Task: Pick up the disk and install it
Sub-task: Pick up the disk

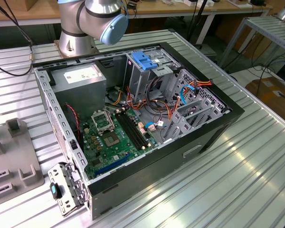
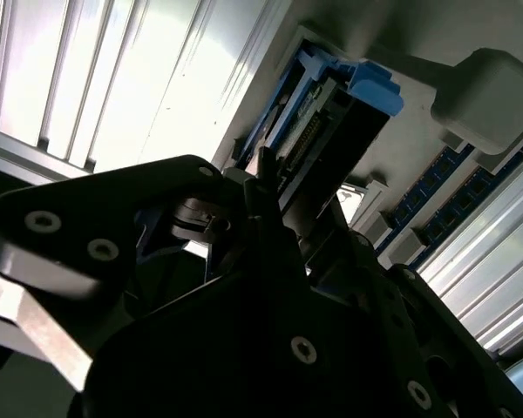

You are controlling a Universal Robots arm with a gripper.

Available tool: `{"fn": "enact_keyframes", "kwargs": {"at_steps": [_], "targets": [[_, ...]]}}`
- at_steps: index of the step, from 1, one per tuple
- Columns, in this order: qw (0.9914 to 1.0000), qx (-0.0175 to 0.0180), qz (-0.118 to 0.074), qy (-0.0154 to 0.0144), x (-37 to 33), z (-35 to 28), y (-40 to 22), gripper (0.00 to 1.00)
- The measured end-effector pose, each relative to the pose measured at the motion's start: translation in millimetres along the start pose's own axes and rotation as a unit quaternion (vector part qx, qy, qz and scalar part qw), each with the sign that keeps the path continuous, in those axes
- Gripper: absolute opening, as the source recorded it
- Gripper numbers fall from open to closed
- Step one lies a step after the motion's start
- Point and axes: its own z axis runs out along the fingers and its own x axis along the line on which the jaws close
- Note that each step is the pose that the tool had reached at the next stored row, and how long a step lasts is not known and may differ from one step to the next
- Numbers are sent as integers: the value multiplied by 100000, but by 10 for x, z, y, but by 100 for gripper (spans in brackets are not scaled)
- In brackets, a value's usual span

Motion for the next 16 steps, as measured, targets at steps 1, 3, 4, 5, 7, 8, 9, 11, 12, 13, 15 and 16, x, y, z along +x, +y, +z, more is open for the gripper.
{"fn": "enact_keyframes", "kwargs": {"at_steps": [1, 3, 4, 5, 7, 8, 9, 11, 12, 13, 15, 16], "targets": [[100000, 2, 0, 0, 0, 0, 0, 35], [100000, 2, 1, 2, 0, 1, 0, 35], [100000, 3, 0, 1, 0, 2, 0, 35], [100000, 0, 1, 2, 0, 2, 0, 35], [100000, -1, 0, 2, 0, 3, 0, 35], [100000, -1, 1, 3, 0, 3, 0, 35], [100000, 1, 0, 1, 0, 3, 0, 35], [100000, 1, -2, 1, 0, 4, 0, 35], [100000, -4, 1, 2, -1, 4, 0, 35], [100000, -2, -1, 3, 0, 4, 0, 35], [100000, 55, 6, -24, 7, 9, 0, 35], [100000, 36, 7, -16, 8, 8, 0, 36]]}}
